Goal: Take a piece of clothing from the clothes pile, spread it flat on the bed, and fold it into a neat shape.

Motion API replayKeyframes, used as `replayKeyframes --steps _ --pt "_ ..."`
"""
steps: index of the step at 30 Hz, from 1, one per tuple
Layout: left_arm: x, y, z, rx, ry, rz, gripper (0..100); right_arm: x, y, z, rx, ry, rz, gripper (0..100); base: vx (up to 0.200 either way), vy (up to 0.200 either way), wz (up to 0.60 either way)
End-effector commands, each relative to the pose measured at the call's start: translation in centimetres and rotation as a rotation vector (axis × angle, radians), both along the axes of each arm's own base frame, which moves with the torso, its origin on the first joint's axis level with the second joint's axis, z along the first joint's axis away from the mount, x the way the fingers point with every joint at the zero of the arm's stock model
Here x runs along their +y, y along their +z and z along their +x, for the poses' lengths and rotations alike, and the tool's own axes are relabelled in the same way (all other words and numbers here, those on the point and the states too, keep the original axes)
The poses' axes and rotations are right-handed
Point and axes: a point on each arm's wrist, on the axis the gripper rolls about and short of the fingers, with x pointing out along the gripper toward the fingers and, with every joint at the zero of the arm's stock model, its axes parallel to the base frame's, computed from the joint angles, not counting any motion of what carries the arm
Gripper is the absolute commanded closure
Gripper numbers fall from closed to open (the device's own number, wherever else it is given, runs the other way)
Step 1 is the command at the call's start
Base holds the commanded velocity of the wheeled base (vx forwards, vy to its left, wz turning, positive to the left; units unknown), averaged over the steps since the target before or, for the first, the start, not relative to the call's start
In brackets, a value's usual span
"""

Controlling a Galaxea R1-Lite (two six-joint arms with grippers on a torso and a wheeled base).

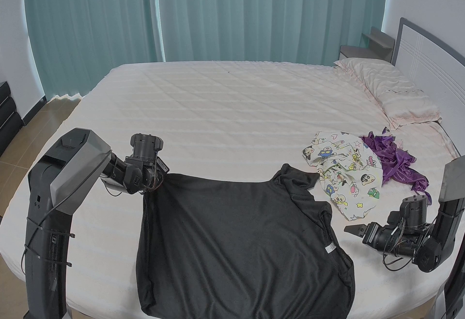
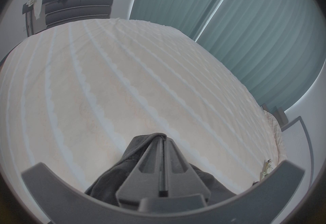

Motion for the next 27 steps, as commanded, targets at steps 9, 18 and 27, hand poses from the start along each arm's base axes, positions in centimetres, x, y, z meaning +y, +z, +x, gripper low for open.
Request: replayKeyframes --steps 9,18,27 --pt "0.9 -1.1 1.5 0.032 0.012 0.028 0 0.0 -0.2 0.1 -0.004 -0.001 0.003 0 0.0 0.0 0.0" --pt "2.3 1.1 -0.4 0.047 0.018 -0.001 0 0.1 -0.2 0.0 -0.013 0.003 0.003 0 0.0 0.0 0.0" --pt "2.6 4.9 -8.0 0.151 -0.096 -0.242 0 0.9 0.2 4.6 -0.164 -0.002 0.038 0 0.0 0.0 0.0"
